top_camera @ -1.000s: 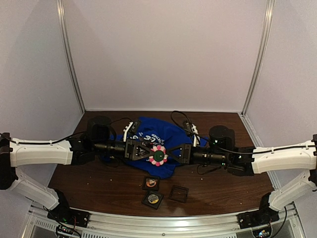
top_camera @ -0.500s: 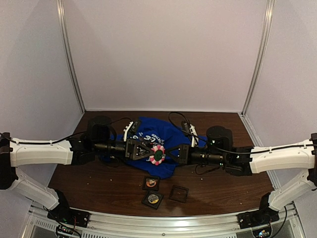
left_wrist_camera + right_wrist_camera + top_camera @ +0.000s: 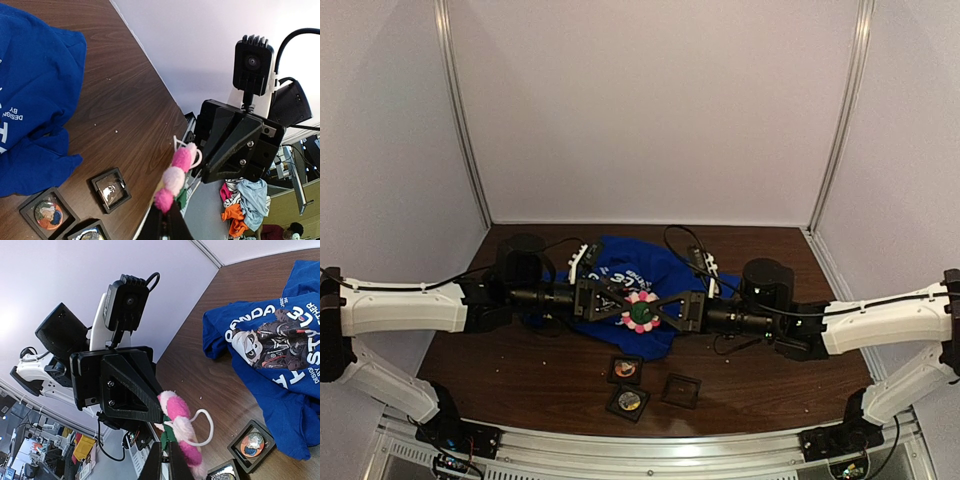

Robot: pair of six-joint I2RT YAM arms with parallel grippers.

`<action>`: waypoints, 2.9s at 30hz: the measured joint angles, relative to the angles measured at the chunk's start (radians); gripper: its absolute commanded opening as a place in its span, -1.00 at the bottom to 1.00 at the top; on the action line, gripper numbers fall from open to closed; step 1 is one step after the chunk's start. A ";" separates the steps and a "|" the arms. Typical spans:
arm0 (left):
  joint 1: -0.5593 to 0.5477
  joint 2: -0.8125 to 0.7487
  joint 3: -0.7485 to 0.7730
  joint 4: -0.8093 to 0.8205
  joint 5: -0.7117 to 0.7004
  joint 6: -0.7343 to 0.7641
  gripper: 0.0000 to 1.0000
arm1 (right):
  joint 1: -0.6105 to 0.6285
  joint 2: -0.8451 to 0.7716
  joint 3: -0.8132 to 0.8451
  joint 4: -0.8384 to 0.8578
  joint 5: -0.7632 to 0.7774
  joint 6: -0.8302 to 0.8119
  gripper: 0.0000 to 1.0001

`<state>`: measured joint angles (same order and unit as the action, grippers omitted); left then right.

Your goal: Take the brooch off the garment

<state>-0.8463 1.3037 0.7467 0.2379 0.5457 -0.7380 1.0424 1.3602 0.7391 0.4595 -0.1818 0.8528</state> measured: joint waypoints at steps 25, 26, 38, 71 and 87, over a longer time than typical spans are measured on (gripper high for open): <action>-0.006 0.000 -0.033 0.074 -0.026 -0.084 -1.00 | 0.000 0.081 -0.107 0.254 0.054 0.275 -0.99; -0.005 0.000 -0.034 0.074 -0.026 -0.086 -1.00 | 0.000 0.092 -0.109 0.273 0.053 0.282 -0.98; -0.004 0.000 -0.038 0.098 -0.032 -0.112 -1.00 | -0.001 0.122 -0.151 0.408 0.055 0.358 -0.96; -0.004 0.020 -0.077 0.322 -0.008 -0.288 -1.00 | -0.006 0.121 -0.157 0.493 0.095 0.428 -0.72; -0.004 0.039 -0.095 0.366 -0.019 -0.351 -1.00 | -0.006 0.121 -0.155 0.490 0.092 0.430 -1.00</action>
<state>-0.8501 1.3430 0.6514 0.6037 0.5262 -1.0889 1.0363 1.4815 0.5838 0.9497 -0.0898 1.2827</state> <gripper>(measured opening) 0.007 0.034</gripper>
